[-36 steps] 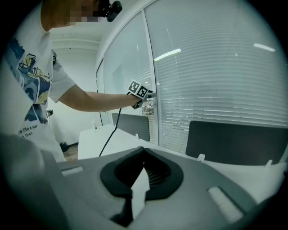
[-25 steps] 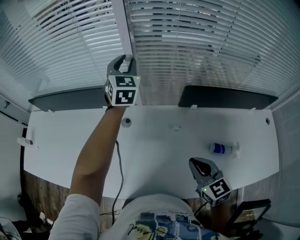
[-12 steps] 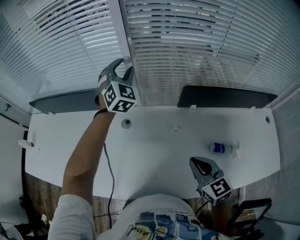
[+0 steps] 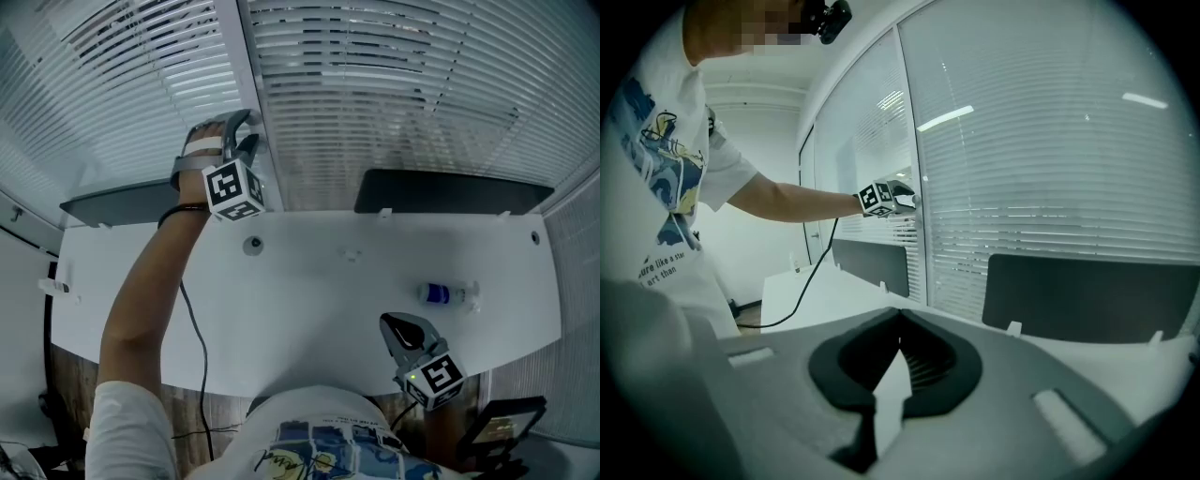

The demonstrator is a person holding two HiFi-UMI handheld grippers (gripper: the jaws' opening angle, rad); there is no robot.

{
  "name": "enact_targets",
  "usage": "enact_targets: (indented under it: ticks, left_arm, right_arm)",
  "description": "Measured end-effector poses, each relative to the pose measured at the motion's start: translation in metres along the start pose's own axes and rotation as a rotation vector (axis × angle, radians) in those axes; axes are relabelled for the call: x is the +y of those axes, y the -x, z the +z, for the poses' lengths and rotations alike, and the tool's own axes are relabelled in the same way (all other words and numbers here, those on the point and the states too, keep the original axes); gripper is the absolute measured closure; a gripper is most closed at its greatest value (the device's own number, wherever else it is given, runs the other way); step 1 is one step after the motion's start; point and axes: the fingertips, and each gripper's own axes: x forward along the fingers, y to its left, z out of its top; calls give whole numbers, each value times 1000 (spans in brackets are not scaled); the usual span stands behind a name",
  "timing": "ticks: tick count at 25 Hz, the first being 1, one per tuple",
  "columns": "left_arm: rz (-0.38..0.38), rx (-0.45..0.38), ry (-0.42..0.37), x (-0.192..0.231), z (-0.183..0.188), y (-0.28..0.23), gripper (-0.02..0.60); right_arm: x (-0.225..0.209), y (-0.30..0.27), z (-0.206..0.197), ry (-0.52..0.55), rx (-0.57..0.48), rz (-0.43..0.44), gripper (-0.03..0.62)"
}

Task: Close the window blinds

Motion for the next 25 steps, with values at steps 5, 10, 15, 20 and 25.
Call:
enact_targets:
  ticks: [5,10,15,20,25]
  left_arm:
    - [5,1,-115,3,2,-3,369]
    - [3,14,-145,2,4,-9,439]
    - [31,10,-65,6,5,-7,465]
    - [46,8,126,9,4,-6,463]
    - [59,-11,375,14,3,-4,463]
  right_arm:
    - [1,0,-2,-6,1,3,591]
    - [0,1,0,6,-2,2,592]
    - [-1,3,-5,-7,8,-4,591]
    - [0,1,-3,-1,11,1,592]
    - [2,1,-1,1,8,5,591]
